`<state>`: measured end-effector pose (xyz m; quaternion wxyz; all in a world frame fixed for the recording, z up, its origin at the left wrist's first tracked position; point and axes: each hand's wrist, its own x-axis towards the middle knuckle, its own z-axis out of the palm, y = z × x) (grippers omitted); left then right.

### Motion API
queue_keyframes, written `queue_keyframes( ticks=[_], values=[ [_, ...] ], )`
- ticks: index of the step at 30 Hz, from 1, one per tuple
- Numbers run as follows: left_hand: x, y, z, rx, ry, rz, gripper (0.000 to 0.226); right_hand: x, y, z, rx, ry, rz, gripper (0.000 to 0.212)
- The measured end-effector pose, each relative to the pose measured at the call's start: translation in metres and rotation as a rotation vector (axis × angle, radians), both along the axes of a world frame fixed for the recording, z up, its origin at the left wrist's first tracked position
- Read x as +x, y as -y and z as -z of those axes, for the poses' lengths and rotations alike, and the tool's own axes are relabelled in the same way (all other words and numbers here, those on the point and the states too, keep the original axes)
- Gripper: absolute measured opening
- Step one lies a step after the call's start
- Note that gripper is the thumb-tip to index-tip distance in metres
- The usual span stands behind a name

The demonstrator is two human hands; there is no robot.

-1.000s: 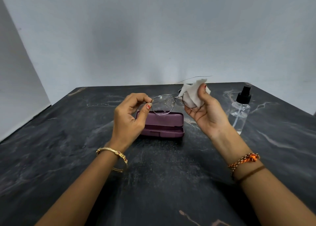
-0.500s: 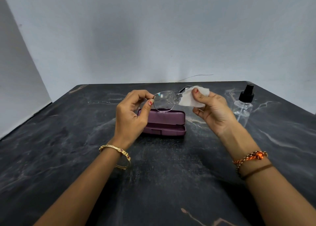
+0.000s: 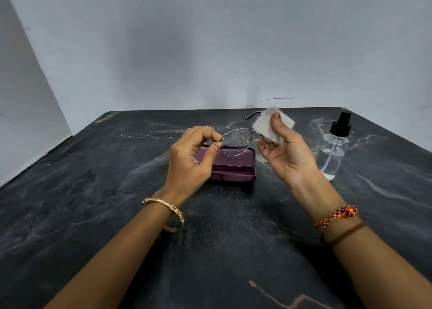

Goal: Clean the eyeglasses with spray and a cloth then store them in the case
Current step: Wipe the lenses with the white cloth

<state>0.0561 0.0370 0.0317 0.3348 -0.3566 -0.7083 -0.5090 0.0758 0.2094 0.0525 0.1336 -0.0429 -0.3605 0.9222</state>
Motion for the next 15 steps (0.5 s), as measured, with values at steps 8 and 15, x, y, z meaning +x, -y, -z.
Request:
queue_keyframes(
  ticks=[8,15],
  values=[
    [-0.007,0.009,-0.007,0.096,0.076,0.011,0.012,0.001,-0.01,-0.005,0.399,-0.135,-0.053,0.017],
    [-0.007,0.01,-0.009,0.161,0.144,0.045,0.011,0.004,-0.012,-0.01,0.301,-0.095,-0.029,0.011]
  ],
)
